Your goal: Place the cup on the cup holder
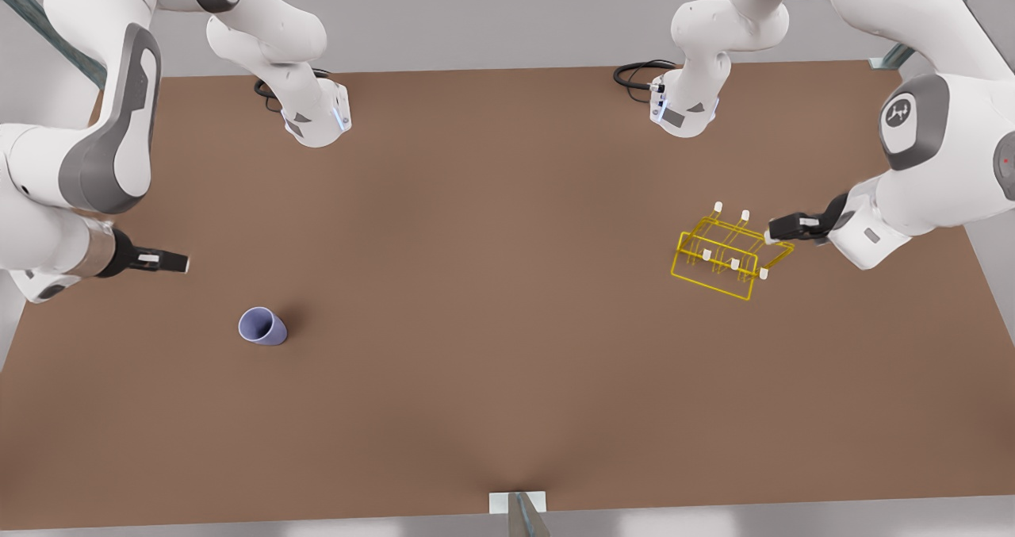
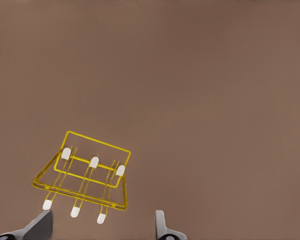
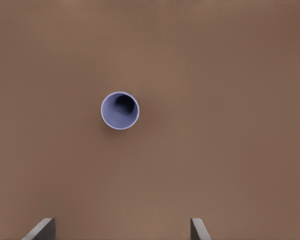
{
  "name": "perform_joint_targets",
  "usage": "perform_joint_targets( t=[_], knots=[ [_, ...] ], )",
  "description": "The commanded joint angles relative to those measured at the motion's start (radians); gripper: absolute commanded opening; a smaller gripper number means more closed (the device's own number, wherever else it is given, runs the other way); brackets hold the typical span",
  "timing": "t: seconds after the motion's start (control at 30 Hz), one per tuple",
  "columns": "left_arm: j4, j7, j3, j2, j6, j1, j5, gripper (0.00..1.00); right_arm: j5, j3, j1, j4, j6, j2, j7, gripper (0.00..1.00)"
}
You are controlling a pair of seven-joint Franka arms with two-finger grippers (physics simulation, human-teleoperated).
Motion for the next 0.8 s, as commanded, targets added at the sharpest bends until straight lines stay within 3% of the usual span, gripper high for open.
perform_joint_targets(
  t=[0.0,0.17,0.4,0.77],
  knots=[
    [-0.004,-0.067,-0.004,0.0,0.117,-0.007,0.02,1.0,0.0,-0.001,0.003,0.0,0.132,0.001,-0.008,1.0],
    [-0.004,-0.07,-0.013,0.021,0.1,-0.012,0.022,1.0,0.002,-0.001,0.007,-0.085,0.172,-0.001,-0.024,1.0],
    [-0.003,-0.069,-0.008,0.021,0.118,-0.012,0.069,1.0,0.088,0.055,0.062,-0.152,0.491,0.136,-0.021,1.0],
    [-0.009,-0.062,-0.011,0.027,0.118,-0.012,0.074,1.0,0.137,0.136,0.049,-0.218,0.568,0.188,-0.053,1.0]
  ],
)
